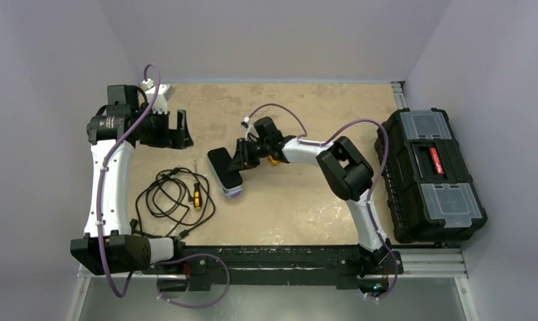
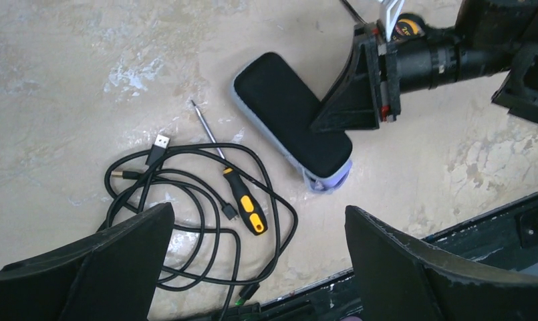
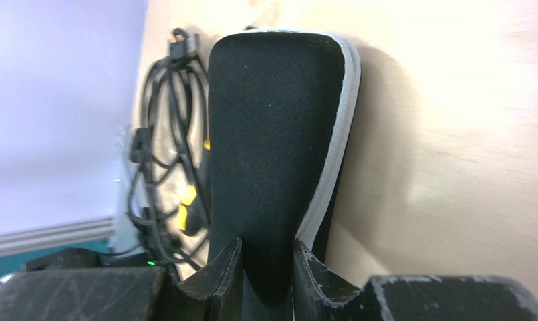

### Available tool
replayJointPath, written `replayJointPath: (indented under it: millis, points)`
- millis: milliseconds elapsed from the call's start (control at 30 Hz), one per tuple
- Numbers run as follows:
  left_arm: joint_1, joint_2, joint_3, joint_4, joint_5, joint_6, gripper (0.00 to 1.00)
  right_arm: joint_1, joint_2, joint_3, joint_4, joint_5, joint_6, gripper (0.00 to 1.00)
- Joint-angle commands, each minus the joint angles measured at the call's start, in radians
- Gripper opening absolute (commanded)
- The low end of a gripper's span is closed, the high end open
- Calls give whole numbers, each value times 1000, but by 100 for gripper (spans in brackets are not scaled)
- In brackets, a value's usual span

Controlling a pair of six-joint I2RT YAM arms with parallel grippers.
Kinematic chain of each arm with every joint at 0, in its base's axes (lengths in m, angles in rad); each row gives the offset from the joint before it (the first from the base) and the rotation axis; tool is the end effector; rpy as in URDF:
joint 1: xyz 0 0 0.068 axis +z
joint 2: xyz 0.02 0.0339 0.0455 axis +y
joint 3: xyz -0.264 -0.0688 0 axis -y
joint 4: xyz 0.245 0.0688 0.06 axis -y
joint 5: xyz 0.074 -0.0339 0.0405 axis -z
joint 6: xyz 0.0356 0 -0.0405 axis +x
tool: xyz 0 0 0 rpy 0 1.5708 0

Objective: Open the umbrella

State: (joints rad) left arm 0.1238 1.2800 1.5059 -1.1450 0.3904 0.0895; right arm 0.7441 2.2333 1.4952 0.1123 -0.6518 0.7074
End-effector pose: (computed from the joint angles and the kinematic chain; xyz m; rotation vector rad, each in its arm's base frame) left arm 0.2344 0.0155 0.3948 0.1206 2.4311 -0.3901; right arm 0.3436 0.3457 0.1413 -0.4674 2.4382 1.4483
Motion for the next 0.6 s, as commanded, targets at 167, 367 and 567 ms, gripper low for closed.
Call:
replayJointPath:
  millis: [167, 367, 567]
  points:
    - [-27, -1, -165, 171, 228, 32, 100, -236, -267, -191, -468, 69, -591, 0]
    - [-210, -234, -557, 559, 306, 193, 99, -333, -273, -292, -584, -141, -652, 0]
    - [-418, -253, -704, 691, 258, 349, 96, -361, -294, -321, -584, -77, -782, 0]
